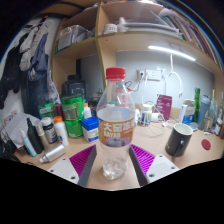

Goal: Pour water

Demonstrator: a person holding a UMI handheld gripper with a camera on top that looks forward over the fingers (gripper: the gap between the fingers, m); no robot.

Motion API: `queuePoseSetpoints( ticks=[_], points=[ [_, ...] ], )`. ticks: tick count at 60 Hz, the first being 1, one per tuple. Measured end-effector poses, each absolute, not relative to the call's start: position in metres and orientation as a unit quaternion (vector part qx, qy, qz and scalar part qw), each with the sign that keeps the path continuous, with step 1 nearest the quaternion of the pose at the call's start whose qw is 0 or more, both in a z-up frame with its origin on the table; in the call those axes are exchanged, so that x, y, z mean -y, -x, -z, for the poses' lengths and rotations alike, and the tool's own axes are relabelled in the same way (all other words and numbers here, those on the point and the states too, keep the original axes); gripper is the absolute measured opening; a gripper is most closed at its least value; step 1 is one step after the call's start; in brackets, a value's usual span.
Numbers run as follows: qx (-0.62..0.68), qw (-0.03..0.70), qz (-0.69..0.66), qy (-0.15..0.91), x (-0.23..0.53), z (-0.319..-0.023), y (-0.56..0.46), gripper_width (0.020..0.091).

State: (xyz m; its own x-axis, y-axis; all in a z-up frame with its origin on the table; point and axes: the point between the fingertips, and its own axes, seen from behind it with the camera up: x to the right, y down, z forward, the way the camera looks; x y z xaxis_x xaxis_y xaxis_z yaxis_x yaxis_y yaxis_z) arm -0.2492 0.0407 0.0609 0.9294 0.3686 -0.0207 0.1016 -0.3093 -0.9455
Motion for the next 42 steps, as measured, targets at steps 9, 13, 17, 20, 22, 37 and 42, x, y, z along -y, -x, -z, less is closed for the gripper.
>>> queuePoseSetpoints(
  ticks=[9,13,17,20,22,37,42],
  points=[
    [0.136,0.606,-0.110,0.776,-0.078,-0.060,0.262,0.0681],
    [0.135,0.619,-0.102,0.767,-0.088,-0.061,0.261,0.0508],
    [0.133,0.624,-0.103,0.763,-0.090,-0.062,0.261,0.0475],
    [0.122,0.623,-0.107,0.765,-0.090,-0.061,0.259,0.0443],
    [0.120,0.620,-0.108,0.768,-0.090,-0.061,0.258,0.0426],
    [0.080,0.566,-0.174,0.802,-0.095,-0.094,0.251,0.0356],
    [-0.012,0.531,-0.261,0.806,-0.104,-0.120,0.241,0.0355]
  ],
)
